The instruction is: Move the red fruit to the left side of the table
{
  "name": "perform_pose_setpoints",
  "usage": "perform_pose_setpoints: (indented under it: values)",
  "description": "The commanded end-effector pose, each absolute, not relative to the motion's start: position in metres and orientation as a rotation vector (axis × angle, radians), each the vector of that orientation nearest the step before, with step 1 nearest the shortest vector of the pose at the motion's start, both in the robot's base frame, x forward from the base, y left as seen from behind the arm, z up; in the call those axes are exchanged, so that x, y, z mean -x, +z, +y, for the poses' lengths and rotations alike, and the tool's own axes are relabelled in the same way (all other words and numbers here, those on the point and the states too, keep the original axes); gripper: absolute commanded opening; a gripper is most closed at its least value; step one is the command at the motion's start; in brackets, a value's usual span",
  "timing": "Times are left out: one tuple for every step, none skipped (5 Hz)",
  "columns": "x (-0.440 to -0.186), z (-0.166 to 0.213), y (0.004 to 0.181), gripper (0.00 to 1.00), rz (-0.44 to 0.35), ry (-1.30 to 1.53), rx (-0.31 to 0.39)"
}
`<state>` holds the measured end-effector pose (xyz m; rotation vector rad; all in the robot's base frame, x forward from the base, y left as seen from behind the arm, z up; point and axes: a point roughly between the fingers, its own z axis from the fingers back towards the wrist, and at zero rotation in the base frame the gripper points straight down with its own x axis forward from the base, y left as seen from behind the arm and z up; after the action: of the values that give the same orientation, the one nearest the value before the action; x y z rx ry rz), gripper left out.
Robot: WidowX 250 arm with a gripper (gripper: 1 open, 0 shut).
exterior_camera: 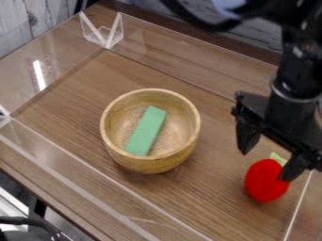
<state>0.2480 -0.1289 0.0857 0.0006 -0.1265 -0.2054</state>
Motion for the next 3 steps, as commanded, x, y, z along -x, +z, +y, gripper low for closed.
perform_pose_setpoints:
  values:
    - [-0.253, -0.128, 0.078, 1.0, -0.137, -0.233, 0.016]
    - [-0.259, -0.121, 0.063, 1.0, -0.121, -0.257, 0.022]
    - [-0.265, -0.113, 0.056, 0.0, -0.116, -0.28, 0.026]
